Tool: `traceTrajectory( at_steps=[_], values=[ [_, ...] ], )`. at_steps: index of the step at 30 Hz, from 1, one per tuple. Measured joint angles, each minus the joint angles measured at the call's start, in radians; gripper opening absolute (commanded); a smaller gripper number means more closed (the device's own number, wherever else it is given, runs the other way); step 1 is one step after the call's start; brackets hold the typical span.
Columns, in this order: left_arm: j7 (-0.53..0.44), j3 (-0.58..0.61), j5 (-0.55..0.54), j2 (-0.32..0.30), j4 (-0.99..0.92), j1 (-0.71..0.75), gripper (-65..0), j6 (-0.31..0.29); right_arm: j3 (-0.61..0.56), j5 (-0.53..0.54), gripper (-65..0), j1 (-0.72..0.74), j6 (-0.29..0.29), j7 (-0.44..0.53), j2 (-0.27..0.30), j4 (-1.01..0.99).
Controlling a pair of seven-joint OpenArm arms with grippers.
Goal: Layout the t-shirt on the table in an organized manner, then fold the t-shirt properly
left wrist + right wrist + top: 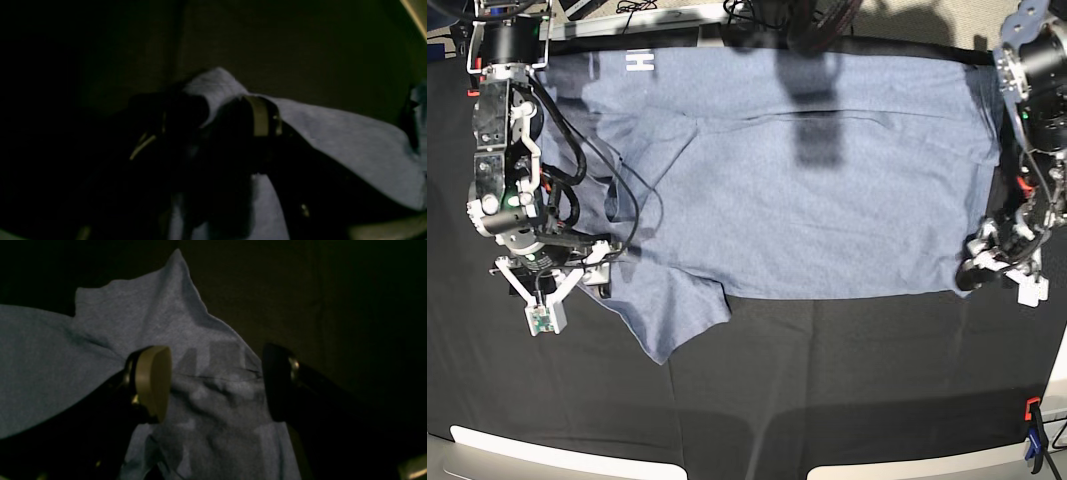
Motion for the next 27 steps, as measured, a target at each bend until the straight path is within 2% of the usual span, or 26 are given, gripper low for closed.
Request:
traceTrajectory(
  at_steps=[2, 3, 5, 8, 10, 15, 19, 22, 27],
  values=[
    [0.0, 0.0, -0.003, 0.016, 0.0, -0.001, -45.8, -0.001, 0.0, 0.0, -23.9, 0.0, 0.0, 0.0, 0.0, 0.0],
    [0.001, 0.0, -0.003, 0.021, 0.0, 0.0, -50.8, -0.001, 0.0, 0.0, -23.9, 0.0, 0.0, 0.0, 0.0, 0.0],
    [0.007, 0.0, 0.003, 0.025, 0.0, 0.0, -64.9, 0.0, 0.0, 0.0, -23.9, 0.0, 0.0, 0.0, 0.0, 0.0],
    [0.008, 0.0, 0.008, 0.023, 0.0, 0.0, -65.0, 0.0, 0.0, 0.0, -23.9, 0.0, 0.0, 0.018, 0.0, -0.006],
    [0.008, 0.0, 0.007, 0.023, 0.0, 0.0, -65.0, 0.0, 0.0, 0.002, -23.9, 0.011, 0.029, 0.039, 0.0, -0.04],
    [0.002, 0.0, 0.008, 0.023, 0.0, 0.0, -65.0, 0.0, 0.0, 0.082, -23.9, 0.152, 0.068, 0.01, -0.002, -0.264],
    [0.002, 0.0, 0.01, 0.023, 0.0, 0.0, -65.0, 0.0, 0.001, 0.129, -23.9, 0.319, 0.151, -0.044, -0.003, -0.496],
    [0.002, 0.0, 0.01, 0.023, 0.0, 0.002, -65.0, 0.0, 0.002, 0.124, -23.9, 0.436, 0.224, -0.089, -0.002, -0.667],
    [0.002, 0.0, 0.01, 0.023, 0.0, 0.002, -65.0, 0.0, -0.034, 0.127, -23.9, 0.556, 0.301, -0.066, 0.001, -0.897]
  ],
)
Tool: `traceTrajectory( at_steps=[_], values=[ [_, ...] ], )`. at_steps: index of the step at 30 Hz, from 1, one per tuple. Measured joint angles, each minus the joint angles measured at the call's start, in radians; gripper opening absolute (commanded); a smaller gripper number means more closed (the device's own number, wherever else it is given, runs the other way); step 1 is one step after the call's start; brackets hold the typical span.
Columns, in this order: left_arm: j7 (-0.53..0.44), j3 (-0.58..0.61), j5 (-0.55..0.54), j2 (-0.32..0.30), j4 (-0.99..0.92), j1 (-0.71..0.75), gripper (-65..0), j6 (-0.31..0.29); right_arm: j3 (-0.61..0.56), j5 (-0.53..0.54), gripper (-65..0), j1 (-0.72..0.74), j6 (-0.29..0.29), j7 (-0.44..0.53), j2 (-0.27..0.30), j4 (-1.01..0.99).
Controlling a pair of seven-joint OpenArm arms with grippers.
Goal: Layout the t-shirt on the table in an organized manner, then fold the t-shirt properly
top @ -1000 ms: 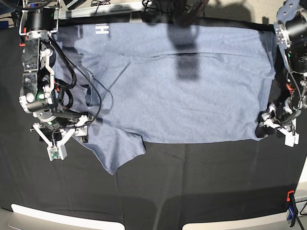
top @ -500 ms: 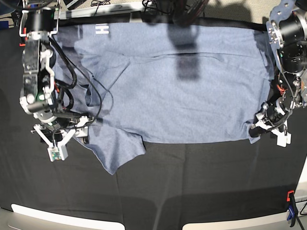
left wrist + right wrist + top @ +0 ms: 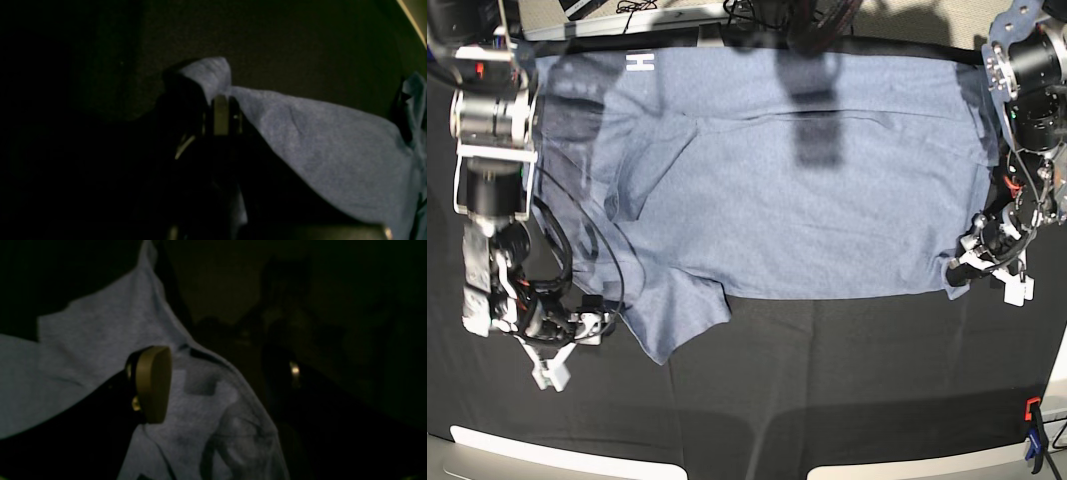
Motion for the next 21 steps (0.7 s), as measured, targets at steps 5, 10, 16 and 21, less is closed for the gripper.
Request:
traceTrajectory(
  at_steps=[5, 10, 16, 21],
  values=[
    [0.0, 0.0, 0.001, 0.0, 0.0, 0.0, -65.0, 0.0, -0.122, -0.014, -23.9, 0.043, 0.028, 0.051, -0.006, -0.114],
    [0.0, 0.0, 0.002, 0.0, 0.0, 0.0, -65.0, 0.0, -0.203, -0.087, -23.9, 0.043, 0.027, 0.083, -0.031, -0.116],
    [0.0, 0.0, 0.001, 0.0, 0.0, 0.0, -65.0, 0.0, -0.209, -0.175, -23.9, 0.046, 0.011, 0.105, -0.084, -0.128],
    [0.0, 0.0, 0.001, 0.0, 0.0, 0.0, -65.0, 0.0, -0.209, -0.239, -24.0, 0.048, -0.026, 0.184, -0.081, -0.192]
  ],
)
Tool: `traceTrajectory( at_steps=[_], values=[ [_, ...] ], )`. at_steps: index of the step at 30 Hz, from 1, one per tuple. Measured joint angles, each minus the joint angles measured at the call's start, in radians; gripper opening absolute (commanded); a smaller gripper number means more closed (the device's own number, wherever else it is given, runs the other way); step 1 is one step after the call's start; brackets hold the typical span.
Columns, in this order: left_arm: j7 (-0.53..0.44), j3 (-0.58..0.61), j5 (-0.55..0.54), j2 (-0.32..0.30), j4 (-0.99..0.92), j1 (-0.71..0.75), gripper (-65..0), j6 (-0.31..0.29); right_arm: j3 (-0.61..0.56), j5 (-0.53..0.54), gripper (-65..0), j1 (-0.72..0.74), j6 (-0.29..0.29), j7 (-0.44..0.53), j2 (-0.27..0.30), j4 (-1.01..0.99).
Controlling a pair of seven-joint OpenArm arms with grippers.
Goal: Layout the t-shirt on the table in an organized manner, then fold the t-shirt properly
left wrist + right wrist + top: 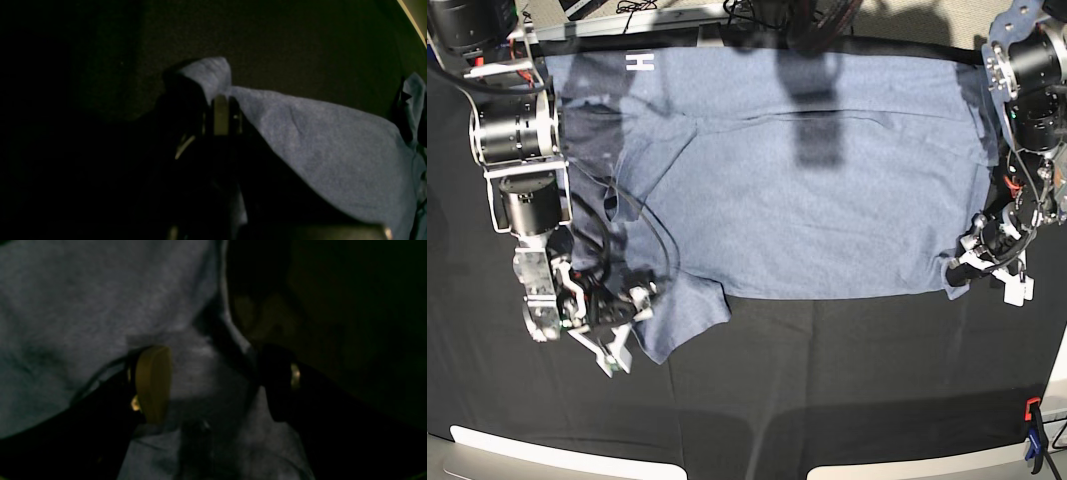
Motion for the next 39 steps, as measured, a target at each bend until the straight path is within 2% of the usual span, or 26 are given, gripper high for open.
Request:
traceTrajectory(
  at_steps=[7, 10, 11, 16, 17, 20, 21, 26, 39],
  values=[
    [0.0, 0.0, 0.0, 0.0, 0.0, 0.0, -65.0, 0.0, 0.002, -0.041, -31.0, 0.006, 0.004, 0.093, 0.002, -0.048],
    [0.0, 0.0, 0.0, 0.0, 0.0, 0.0, -65.0, 0.0, 0.002, -0.043, -41.4, 0.007, 0.003, 0.105, 0.002, -0.049],
    [0.0, 0.0, 0.0, 0.0, 0.0, 0.0, -65.0, 0.0, 0.002, -0.048, -43.0, 0.008, 0.003, 0.112, 0.0, -0.05],
    [0.0, 0.0, 0.0, 0.0, 0.0, 0.0, -65.0, 0.0, 0.0, -0.056, -42.3, 0.017, -0.001, 0.126, 0.0, -0.055],
    [0.0, 0.0, 0.0, 0.0, 0.0, 0.0, -65.0, 0.0, 0.0, -0.069, -40.2, 0.022, -0.001, 0.122, 0.0, -0.055],
    [0.0, 0.0, 0.0, 0.0, 0.0, 0.0, -65.0, 0.0, 0.0, -0.076, -28.2, 0.049, -0.008, 0.117, 0.005, -0.06],
    [0.0, 0.0, 0.0, 0.0, 0.0, 0.0, -65.0, 0.0, 0.0, -0.078, -26.3, 0.06, -0.008, 0.117, 0.005, -0.06],
    [0.0, 0.0, 0.0, 0.0, 0.0, 0.0, -65.0, 0.0, 0.0, -0.074, -26.2, 0.092, -0.011, 0.123, 0.005, -0.059],
    [0.0, 0.0, 0.0, 0.0, 0.0, 0.0, -65.0, 0.0, 0.0, -0.074, -26.3, 0.042, -0.011, 0.119, 0.005, -0.06]
  ],
)
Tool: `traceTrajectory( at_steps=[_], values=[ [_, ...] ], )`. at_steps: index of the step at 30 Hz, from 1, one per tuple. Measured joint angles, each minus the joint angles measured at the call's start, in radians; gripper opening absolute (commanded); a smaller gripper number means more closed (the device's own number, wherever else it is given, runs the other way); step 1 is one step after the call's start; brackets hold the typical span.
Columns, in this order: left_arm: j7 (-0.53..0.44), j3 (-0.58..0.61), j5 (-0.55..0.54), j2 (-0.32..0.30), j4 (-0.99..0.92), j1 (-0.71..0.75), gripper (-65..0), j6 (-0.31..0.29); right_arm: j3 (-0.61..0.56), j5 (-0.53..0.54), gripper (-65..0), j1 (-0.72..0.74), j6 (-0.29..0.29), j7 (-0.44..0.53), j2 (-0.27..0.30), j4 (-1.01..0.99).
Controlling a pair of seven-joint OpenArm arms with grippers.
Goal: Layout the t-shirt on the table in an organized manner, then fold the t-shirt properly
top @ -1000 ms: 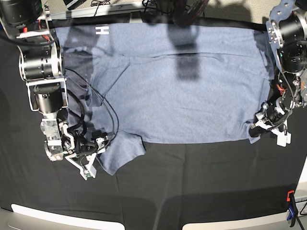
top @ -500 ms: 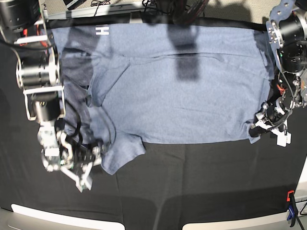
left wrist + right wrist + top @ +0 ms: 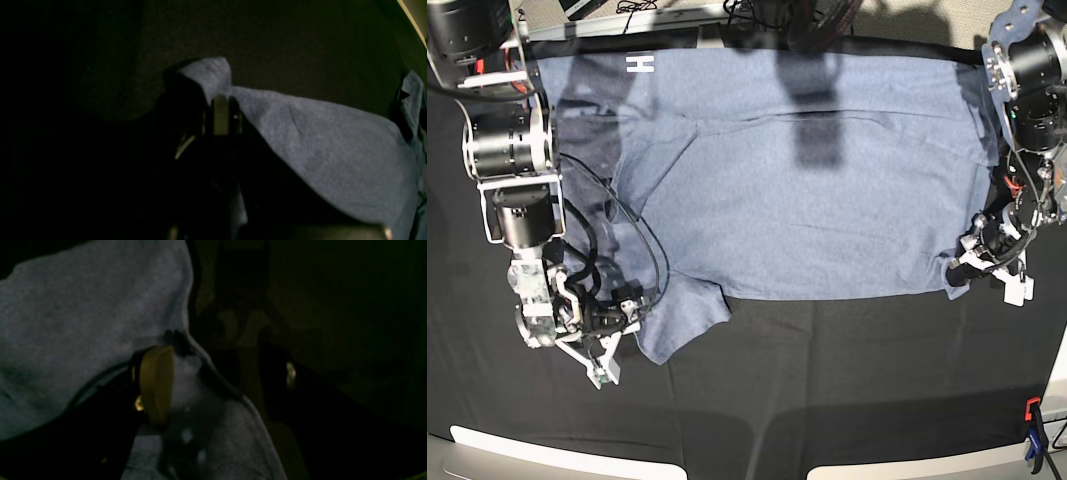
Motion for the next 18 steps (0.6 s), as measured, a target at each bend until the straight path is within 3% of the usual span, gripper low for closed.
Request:
traceTrajectory(
  at_steps=[4, 7, 9, 13, 18],
  values=[
    [0.0, 0.0, 0.0, 0.0, 0.0, 0.0, -65.0, 0.0, 0.0, -0.004, -27.5, -0.034, 0.0, 0.05, 0.0, 0.0],
    [0.0, 0.0, 0.0, 0.0, 0.0, 0.0, -65.0, 0.0, 0.0, -0.019, -34.2, -0.037, 0.0, 0.06, 0.002, 0.0],
    [0.0, 0.0, 0.0, 0.0, 0.0, 0.0, -65.0, 0.0, 0.0, -0.015, -41.8, -0.043, 0.003, 0.063, 0.002, 0.0],
    [0.0, 0.0, 0.0, 0.0, 0.0, 0.0, -65.0, 0.0, 0.0, -0.006, -65.0, -0.045, 0.008, 0.062, -0.006, 0.0],
    [-0.046, 0.0, 0.005, -0.004, 0.0, 0.001, -65.0, 0.001, -0.001, -0.092, -65.0, -0.05, 0.008, 0.072, -0.008, 0.029]
  ],
)
